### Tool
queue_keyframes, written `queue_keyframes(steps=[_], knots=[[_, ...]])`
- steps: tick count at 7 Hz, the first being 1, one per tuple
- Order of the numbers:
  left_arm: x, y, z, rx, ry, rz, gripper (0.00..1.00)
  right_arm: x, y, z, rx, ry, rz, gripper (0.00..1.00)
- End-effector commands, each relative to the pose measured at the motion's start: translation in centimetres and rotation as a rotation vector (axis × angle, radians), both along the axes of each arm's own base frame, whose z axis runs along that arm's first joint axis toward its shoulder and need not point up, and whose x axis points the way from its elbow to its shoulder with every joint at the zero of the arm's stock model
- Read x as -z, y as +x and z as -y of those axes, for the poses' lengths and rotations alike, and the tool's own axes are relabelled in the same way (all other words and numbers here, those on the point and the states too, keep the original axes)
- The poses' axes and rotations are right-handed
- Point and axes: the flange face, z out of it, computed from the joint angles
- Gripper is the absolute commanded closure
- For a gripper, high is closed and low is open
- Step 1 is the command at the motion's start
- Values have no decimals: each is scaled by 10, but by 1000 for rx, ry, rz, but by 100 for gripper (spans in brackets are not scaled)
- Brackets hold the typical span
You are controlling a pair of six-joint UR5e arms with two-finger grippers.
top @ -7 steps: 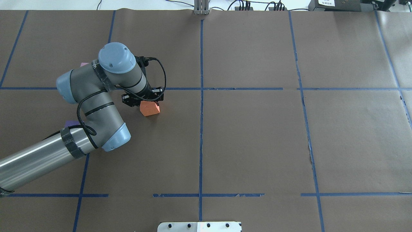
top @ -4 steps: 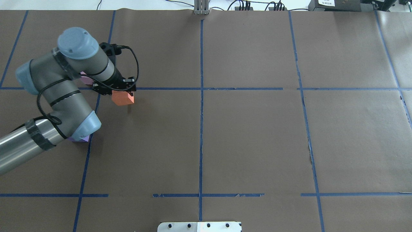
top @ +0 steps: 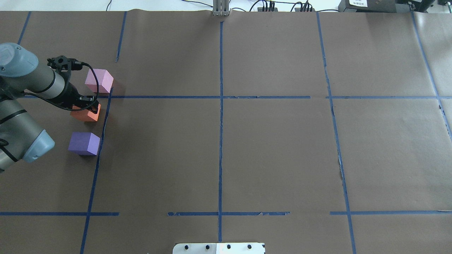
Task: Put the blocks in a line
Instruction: 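Carry the orange cube between the pink and purple cubes and lower it, then open the left gripper and lift it away from the cubes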
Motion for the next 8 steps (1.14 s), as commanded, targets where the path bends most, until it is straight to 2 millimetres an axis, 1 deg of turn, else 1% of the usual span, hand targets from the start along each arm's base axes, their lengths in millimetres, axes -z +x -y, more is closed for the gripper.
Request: queue_keyframes(steps=[1, 2, 3, 4, 5, 6, 7, 8], knots=[[5, 4, -1, 1, 0, -12, 1, 0, 0, 0, 0, 0, 0, 0], [5, 4, -1, 19, -19, -14, 0, 0, 0, 0, 0, 0, 0, 0], [10, 2, -1, 22, -13, -20, 0, 0, 0, 0, 0, 0, 0, 0], [27, -14, 0, 41, 8, -37, 0, 0, 0, 0, 0, 0, 0, 0], [41, -62, 19, 102, 5, -35, 0, 0, 0, 0, 0, 0, 0, 0], [47, -94, 29, 92, 46, -10, 0, 0, 0, 0, 0, 0, 0, 0], [24, -132, 30, 25, 103, 23, 0, 0, 0, 0, 0, 0, 0, 0], [-18, -179, 20, -66, 153, 35, 0, 0, 0, 0, 0, 0, 0, 0]])
